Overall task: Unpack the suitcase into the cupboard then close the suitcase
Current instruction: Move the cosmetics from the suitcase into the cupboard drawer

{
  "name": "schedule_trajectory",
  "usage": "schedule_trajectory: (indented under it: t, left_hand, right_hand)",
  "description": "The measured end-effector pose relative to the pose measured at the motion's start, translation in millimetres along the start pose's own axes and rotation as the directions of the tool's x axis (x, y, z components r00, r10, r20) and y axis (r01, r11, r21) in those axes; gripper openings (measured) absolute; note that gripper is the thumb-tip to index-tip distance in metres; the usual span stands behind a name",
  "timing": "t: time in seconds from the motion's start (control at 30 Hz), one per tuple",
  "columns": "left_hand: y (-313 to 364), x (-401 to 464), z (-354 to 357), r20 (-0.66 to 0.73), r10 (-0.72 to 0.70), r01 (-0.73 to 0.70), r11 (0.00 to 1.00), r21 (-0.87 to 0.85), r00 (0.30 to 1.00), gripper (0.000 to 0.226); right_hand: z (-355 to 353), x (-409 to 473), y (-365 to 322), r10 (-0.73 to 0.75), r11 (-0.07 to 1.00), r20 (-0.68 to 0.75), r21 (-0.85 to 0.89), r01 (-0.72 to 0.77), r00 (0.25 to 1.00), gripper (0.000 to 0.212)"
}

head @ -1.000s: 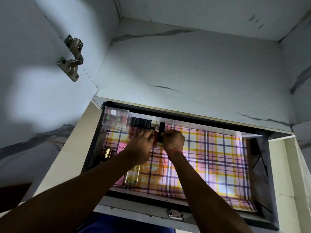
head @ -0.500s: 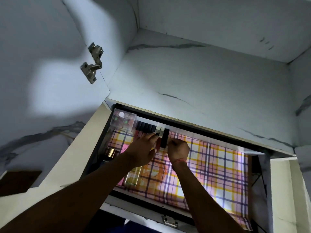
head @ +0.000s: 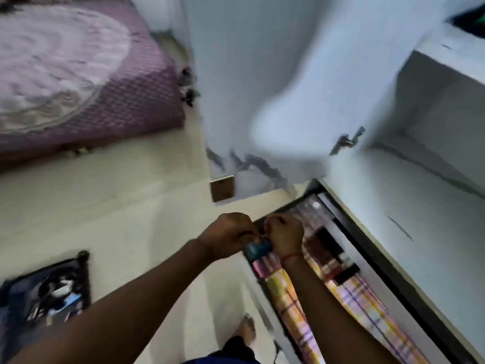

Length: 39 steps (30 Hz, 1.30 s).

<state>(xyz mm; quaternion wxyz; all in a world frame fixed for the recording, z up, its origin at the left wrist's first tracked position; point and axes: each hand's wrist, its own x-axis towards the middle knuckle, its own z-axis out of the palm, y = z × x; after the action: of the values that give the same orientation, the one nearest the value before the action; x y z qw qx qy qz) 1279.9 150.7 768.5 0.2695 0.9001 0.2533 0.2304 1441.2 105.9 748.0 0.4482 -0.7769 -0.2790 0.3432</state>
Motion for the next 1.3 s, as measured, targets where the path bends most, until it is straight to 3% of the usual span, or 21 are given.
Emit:
schedule_trajectory:
  t: [0.1,0.23,0.3,0.4,0.53,0.63,0.8,1.03,1.13,1.23,1.3]
  left_hand:
    - [-9.6,-61.6,-40.3,-0.243,-0.083,0.101,0.993,0.059,0.966,0.012]
    - [-10.5,-166.3,-86.3,-0.485,-0.206,0.305,0.943,0.133,0.85,0.009]
    - [-6.6,-223.7,-103.1,-0.596,-0.337,0.473,0.877,0.083,0.729,0.004]
    - [0.9,-319.7,-129.7,-0.685,-0.533,0.721,0.692,-0.016,0.496,0.01]
    - [17.8,-441.7,-172.2,-0.679,-0.69,0.879,0.457,-0.138,0.252,0.013]
    - [24.5,-522.4,-198.7,-0.646,-0.745,0.904,0.376,-0.203,0.165,0.012]
    - [9.0,-624.1,-232.9,-0.544,-0.834,0.888,0.318,-0.333,0.094,0.016]
    - [-64.9,-717.5,-261.7,-0.46,-0.888,0.853,0.235,-0.466,-0.007,0.029]
    - [-105.1,-749.0,-265.1,-0.419,-0.906,0.83,0.187,-0.526,-0.061,0.022]
    - [-152.7,-779.0,-264.0,-0.372,-0.924,0.829,0.141,-0.541,-0.085,0.022]
    - [-187.5,-798.3,-258.9,-0.33,-0.939,0.807,0.119,-0.578,-0.098,0.022]
  right_hand:
    - [49.4,-34.4,-27.5,-0.012,0.992,0.156,0.129,-0.008,0.988,0.018]
    - [119.8,-114.8,-49.2,-0.113,0.989,0.319,0.123,0.077,0.941,0.018]
    - [155.1,-160.5,-54.3,-0.178,0.983,0.387,0.12,0.142,0.905,0.016]
    - [215.8,-238.8,-57.4,-0.267,0.964,0.483,0.132,0.232,0.834,0.015]
    - [285.9,-344.9,-54.0,-0.322,0.946,0.575,0.165,0.279,0.752,0.016]
    - [328.4,-409.8,-46.2,-0.288,0.956,0.655,0.15,0.253,0.698,0.02]
    - [393.5,-474.3,-42.1,-0.125,0.99,0.821,0.063,0.129,0.557,0.019]
    - [526.8,-493.6,-31.6,-0.027,0.992,0.922,-0.024,0.127,0.386,0.02]
    - [590.1,-488.4,-20.6,0.124,0.992,0.971,-0.129,0.01,0.202,0.02]
    - [650.4,-473.0,-0.2,0.318,0.944,0.94,-0.326,-0.053,-0.124,0.039]
    - [686.9,-457.5,13.3,0.405,0.895,0.841,-0.445,-0.033,-0.359,0.047]
